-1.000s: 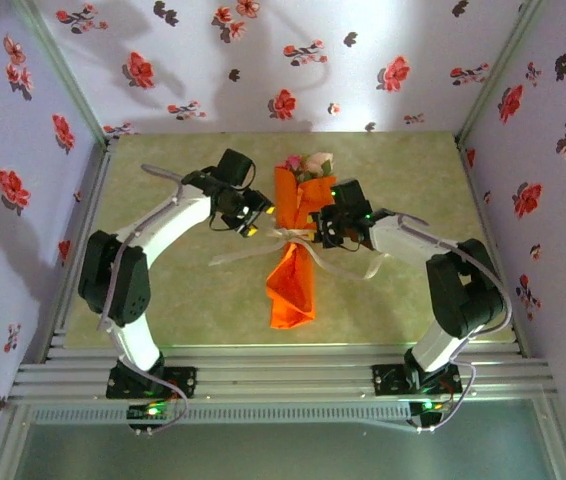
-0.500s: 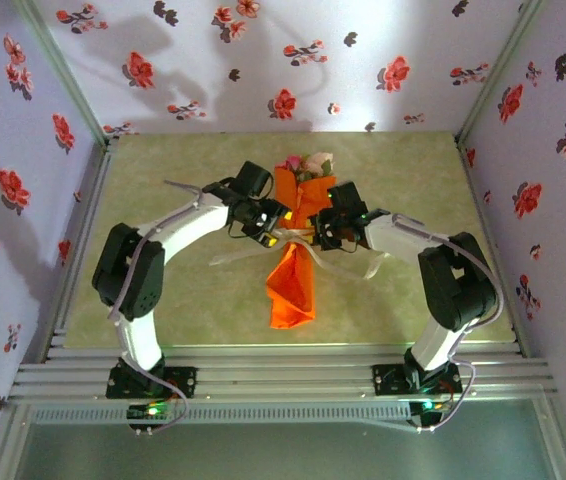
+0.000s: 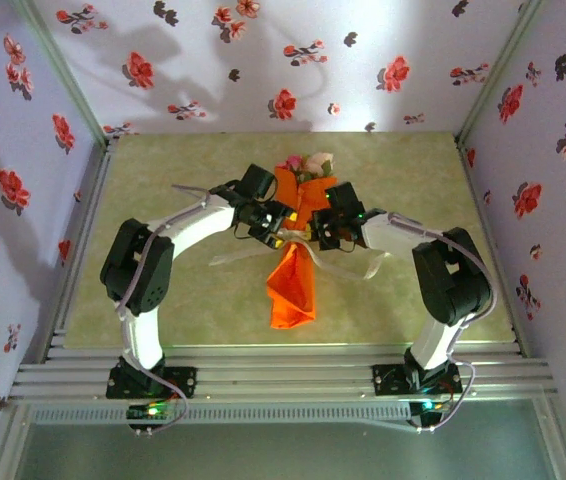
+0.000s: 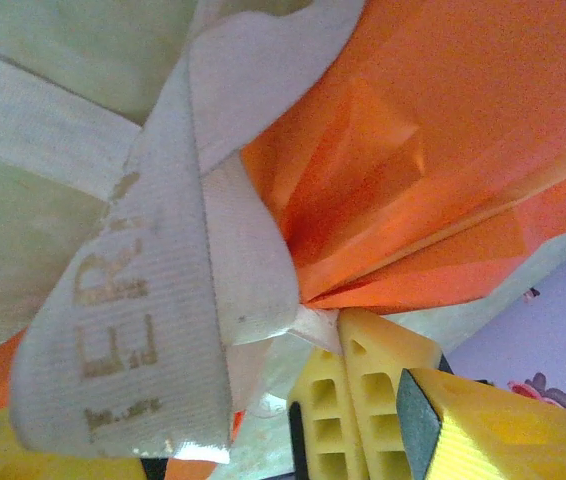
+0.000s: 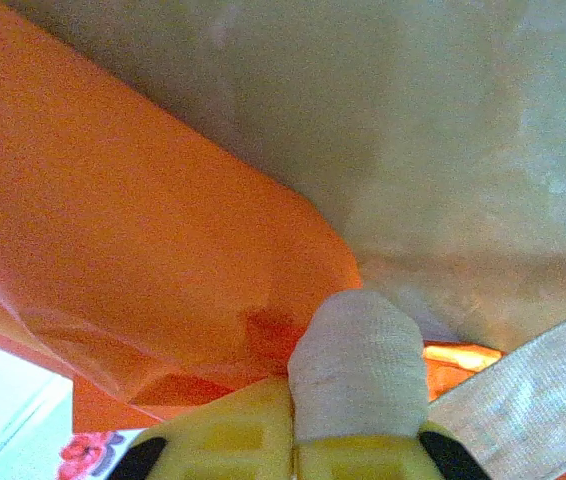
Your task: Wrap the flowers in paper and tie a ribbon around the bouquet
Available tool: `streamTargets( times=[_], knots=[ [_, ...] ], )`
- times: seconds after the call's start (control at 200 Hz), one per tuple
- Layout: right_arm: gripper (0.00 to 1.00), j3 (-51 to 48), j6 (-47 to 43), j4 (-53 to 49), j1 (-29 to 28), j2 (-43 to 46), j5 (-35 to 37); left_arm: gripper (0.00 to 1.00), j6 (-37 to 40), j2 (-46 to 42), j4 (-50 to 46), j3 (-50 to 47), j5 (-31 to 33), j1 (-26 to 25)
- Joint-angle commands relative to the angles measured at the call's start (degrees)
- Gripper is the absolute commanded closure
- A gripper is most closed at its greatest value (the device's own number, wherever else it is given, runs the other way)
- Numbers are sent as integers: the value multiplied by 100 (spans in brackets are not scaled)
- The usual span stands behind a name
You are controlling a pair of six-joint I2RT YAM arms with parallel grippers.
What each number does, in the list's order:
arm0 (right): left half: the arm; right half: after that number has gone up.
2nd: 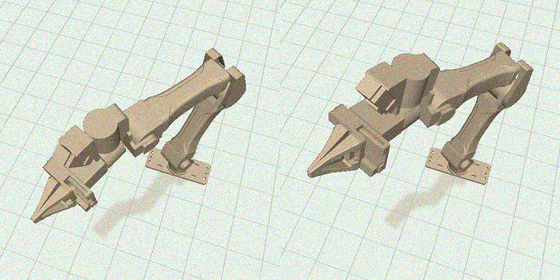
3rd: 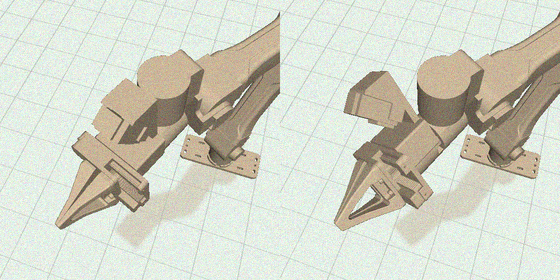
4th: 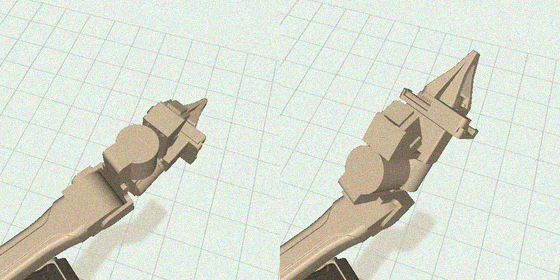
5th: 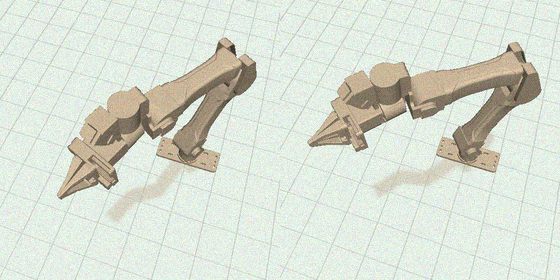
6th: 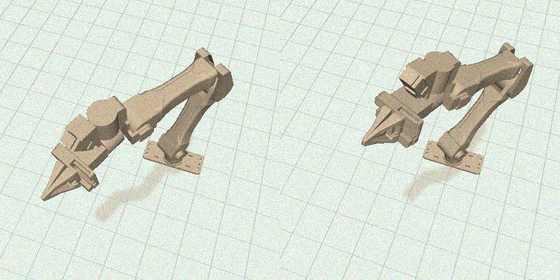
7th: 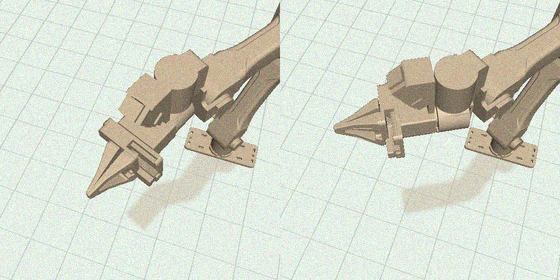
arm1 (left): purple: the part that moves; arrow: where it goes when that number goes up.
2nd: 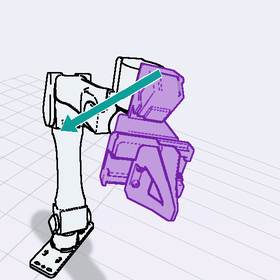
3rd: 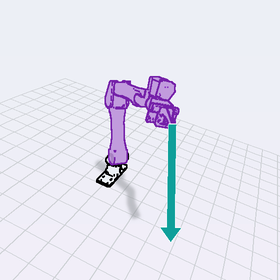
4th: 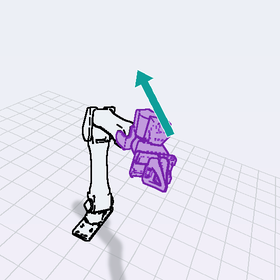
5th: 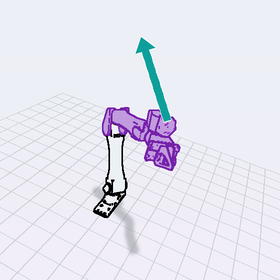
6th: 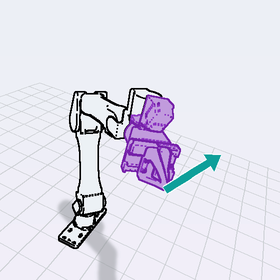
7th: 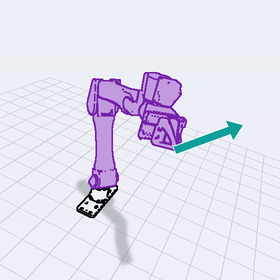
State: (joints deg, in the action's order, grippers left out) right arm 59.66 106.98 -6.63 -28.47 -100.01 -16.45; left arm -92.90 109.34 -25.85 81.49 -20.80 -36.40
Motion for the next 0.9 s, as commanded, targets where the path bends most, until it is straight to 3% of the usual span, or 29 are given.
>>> streamTargets(
  times=[0.0,0.21,0.58,0.895],
  knots=[
    [98,167,29,-11,-35,-25,186,37,-7,-151,-690,118,153,-34],
    [100,152,11,-93,-36,119,182,36,-442,-551,-530,-230,201,-94],
    [100,164,58,-53,-45,237,67,36,-699,115,-149,11,46,-148],
    [100,63,129,-25,-53,397,22,42,-773,382,-26,192,81,-148]
  ],
)
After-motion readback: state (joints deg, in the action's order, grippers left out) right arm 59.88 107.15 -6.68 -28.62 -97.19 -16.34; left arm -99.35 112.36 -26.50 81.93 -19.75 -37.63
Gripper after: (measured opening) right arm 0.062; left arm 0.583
